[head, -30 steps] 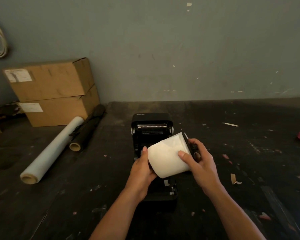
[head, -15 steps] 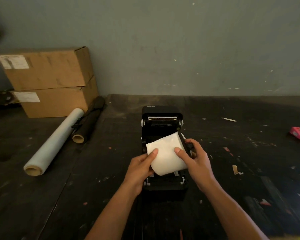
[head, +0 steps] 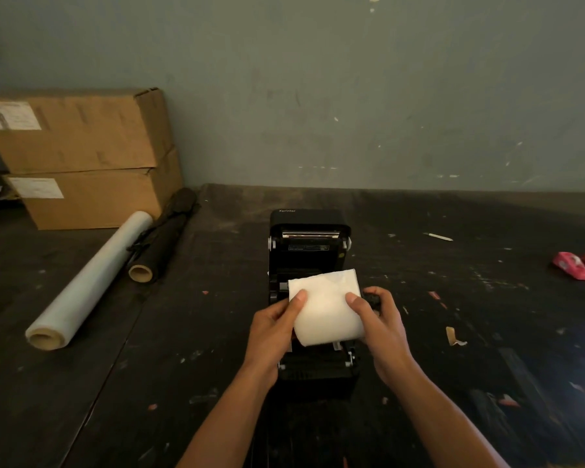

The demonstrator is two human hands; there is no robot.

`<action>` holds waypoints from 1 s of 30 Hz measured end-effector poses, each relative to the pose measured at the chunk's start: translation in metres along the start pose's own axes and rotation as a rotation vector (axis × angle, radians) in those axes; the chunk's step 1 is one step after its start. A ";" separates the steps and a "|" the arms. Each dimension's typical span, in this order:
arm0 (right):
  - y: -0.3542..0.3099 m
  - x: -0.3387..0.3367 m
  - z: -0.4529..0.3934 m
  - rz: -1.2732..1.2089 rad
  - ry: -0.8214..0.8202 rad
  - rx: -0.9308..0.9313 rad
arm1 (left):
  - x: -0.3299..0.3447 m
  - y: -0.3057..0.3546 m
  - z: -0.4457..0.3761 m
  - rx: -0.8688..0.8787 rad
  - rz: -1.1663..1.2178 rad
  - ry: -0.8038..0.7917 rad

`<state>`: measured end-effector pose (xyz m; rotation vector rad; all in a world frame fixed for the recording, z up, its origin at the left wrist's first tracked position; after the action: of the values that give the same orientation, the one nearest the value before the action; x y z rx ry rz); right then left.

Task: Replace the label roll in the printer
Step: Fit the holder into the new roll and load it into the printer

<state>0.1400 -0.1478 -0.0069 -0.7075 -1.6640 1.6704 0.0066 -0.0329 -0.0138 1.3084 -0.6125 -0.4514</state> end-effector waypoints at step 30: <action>0.006 0.002 -0.018 -0.566 0.010 0.291 | 0.054 -0.015 -0.027 0.105 0.488 0.041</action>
<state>0.1520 -0.1346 -0.0135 -0.0844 -1.3989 1.4399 0.0662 -0.0497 -0.0234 1.2116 -0.9002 0.0084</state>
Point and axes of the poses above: each hand's wrist, its own z-axis away from the middle knuckle, its own x-axis out of the palm, y = z × x, the point moved 4 cm from there along -z, towards the middle knuckle, and after that the axes turned 3 degrees about -z, right-handed, at the moved point
